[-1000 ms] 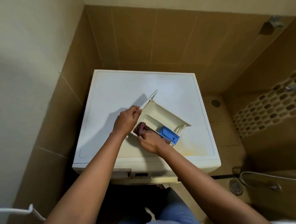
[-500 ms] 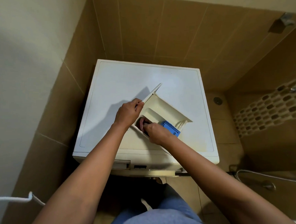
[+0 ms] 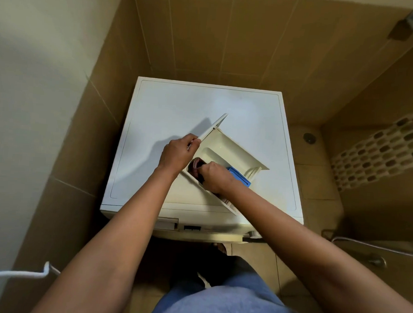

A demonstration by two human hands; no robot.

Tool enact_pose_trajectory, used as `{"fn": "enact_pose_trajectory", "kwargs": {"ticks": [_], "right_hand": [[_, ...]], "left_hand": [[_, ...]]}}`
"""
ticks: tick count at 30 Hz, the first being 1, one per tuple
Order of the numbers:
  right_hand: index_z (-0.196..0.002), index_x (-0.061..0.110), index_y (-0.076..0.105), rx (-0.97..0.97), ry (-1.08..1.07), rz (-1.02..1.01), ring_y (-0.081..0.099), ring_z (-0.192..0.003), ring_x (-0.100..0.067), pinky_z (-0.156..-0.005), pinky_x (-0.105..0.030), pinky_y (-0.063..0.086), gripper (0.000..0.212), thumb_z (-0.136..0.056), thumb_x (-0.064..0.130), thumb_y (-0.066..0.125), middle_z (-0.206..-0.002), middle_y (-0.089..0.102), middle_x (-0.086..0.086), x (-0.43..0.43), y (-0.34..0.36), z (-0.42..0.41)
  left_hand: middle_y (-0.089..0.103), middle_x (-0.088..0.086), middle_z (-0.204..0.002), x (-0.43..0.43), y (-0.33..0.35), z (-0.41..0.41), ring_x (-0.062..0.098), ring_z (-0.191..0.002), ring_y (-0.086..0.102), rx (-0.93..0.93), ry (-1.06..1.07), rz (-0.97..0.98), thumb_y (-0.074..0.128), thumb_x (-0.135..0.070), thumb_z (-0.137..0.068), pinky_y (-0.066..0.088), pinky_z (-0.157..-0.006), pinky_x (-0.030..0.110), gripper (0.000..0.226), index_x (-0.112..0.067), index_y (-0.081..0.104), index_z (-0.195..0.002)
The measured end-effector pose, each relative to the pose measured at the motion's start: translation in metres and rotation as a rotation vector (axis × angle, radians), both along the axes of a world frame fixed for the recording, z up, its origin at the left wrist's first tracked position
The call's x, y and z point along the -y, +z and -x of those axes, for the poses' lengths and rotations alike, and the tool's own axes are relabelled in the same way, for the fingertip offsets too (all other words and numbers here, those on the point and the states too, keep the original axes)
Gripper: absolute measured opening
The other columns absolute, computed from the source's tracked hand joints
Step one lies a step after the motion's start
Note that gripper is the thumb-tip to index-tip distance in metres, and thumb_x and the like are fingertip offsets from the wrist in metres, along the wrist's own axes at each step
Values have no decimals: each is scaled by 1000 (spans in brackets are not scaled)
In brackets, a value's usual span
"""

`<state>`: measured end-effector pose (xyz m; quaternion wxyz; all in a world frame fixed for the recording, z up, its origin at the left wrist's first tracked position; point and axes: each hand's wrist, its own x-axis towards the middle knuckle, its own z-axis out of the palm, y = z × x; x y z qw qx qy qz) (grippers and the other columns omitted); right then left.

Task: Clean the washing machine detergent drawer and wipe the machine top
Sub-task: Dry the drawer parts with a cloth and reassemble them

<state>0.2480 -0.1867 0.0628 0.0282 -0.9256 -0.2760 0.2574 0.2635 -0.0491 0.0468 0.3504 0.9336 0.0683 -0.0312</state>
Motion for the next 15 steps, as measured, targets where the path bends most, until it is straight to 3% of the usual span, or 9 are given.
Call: {"fn": "enact_pose_trajectory", "kwargs": {"ticks": [5,10,15], "right_hand": [[-106,1,59,-33,92,66,62,-83,-31,-66,-35,48,23,-86,3,49,-95,64,-15,11,-1,4],[-105,3,53,-116,113,189,51,-76,-27,-65,-33,45,18,-89,7,47,-85,51,-9,30,12,3],[-110,-1,52,-217,-40,-92,51,-79,-26,-66,-32,41,24,-87,5,47,-96,57,-17,12,0,-7]], "left_hand": [[67,2,-114,0,2,-2,30,-105,59,-52,-40,-61,35,-43,-101,48,-84,39,36,-22,56,-121],[63,-1,-123,1,1,-3,28,-110,57,-97,-50,-53,32,-43,-102,46,-85,38,36,-24,51,-126],[68,4,-104,3,2,-2,30,-101,58,-60,-45,-57,36,-40,-102,42,-81,36,33,-19,56,-117]]}}
